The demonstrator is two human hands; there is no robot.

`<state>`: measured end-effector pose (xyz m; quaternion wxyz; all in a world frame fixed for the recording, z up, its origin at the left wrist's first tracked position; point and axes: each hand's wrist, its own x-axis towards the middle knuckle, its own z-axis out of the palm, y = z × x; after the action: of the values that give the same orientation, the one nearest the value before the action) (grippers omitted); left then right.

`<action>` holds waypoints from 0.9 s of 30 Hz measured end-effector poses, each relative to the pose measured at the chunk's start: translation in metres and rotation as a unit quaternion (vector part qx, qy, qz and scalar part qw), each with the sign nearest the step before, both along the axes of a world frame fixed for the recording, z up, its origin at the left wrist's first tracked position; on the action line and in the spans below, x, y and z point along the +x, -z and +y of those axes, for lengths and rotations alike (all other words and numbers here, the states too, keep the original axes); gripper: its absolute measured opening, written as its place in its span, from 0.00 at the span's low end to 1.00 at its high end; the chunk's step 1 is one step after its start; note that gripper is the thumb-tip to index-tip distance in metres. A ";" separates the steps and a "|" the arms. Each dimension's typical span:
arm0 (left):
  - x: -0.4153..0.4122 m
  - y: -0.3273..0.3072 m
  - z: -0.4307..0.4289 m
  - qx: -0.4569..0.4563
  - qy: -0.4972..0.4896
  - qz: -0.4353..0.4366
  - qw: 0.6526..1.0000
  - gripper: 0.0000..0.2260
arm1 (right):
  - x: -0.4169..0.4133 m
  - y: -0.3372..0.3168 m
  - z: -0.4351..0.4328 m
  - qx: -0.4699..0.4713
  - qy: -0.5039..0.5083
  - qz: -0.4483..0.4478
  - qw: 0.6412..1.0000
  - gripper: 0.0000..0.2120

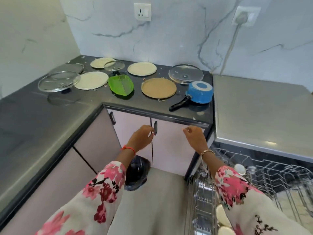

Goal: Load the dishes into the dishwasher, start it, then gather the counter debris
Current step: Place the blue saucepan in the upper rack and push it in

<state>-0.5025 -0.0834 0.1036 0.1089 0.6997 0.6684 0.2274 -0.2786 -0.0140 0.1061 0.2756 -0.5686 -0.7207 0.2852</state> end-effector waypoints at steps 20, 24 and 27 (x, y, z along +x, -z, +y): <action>-0.038 0.040 0.217 -0.050 0.039 0.084 0.994 0.21 | -0.080 -0.002 0.228 -0.238 0.234 0.126 0.934 0.15; -0.038 0.057 0.216 -0.027 0.017 0.118 0.993 0.26 | -0.086 0.005 0.230 -0.233 0.262 0.154 0.924 0.13; -0.037 0.059 0.216 -0.015 0.011 0.118 0.993 0.24 | -0.084 0.007 0.231 -0.254 0.298 0.224 0.892 0.17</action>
<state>-0.5390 0.1329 0.0448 0.0427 0.7273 0.6721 0.1319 -0.3625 0.2166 0.0994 0.3484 -0.7285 -0.3393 0.4825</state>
